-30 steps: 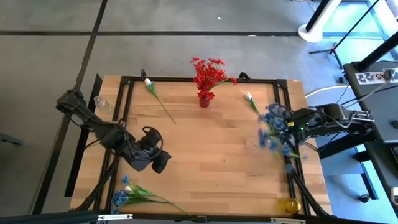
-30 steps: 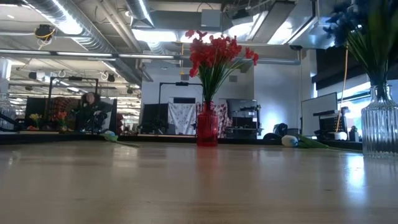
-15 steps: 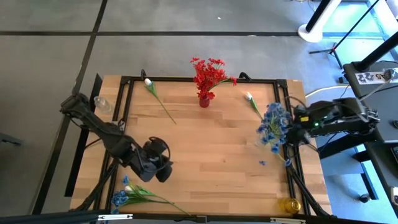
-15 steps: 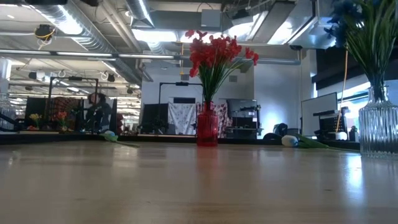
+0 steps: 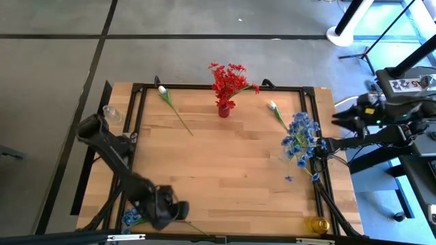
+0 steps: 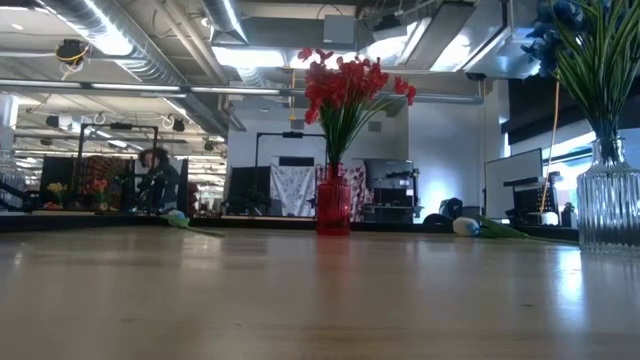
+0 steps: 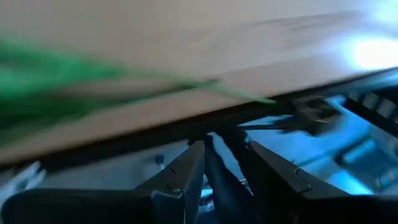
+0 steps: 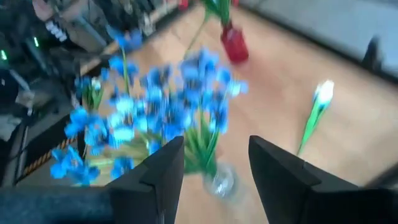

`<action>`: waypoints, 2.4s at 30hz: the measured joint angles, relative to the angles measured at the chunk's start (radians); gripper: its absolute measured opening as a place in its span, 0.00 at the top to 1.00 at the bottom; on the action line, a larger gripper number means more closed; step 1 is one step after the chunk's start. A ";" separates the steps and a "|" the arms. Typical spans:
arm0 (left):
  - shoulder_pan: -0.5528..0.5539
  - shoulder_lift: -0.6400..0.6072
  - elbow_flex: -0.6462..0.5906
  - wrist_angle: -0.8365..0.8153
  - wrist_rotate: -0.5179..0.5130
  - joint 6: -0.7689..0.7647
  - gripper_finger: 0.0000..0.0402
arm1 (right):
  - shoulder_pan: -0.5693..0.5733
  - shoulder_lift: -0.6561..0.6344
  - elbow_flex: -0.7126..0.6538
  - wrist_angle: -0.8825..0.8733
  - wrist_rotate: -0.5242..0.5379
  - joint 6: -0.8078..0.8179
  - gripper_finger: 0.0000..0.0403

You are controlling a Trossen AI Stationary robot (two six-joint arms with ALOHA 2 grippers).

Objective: Sort flowers into vase by color
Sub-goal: Put the blue flowers into the transparent vase

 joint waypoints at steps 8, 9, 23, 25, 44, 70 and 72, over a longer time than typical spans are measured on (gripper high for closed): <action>-0.089 0.059 0.000 -0.055 0.153 -0.171 0.71 | 0.000 0.001 0.053 0.041 0.084 -0.166 0.56; -0.086 0.060 0.000 -0.065 0.150 -0.178 0.71 | 0.000 0.001 0.053 0.041 0.078 -0.178 0.56; -0.063 0.078 0.000 -0.209 0.329 0.685 0.71 | 0.000 0.001 0.053 0.041 0.051 -0.262 0.56; -0.063 0.096 0.000 -0.240 0.328 0.874 0.71 | 0.000 0.001 0.053 0.041 0.051 -0.260 0.56; -0.088 0.315 0.016 -0.301 0.359 1.326 0.88 | 0.000 0.001 0.053 0.055 0.130 -0.169 0.55; 0.381 0.204 0.732 -0.688 -0.125 1.681 0.98 | 0.000 0.361 0.053 0.663 0.046 -0.282 0.56; 0.418 0.204 0.779 -0.680 -0.216 1.792 0.98 | 0.000 0.425 0.055 0.726 0.001 -0.210 0.56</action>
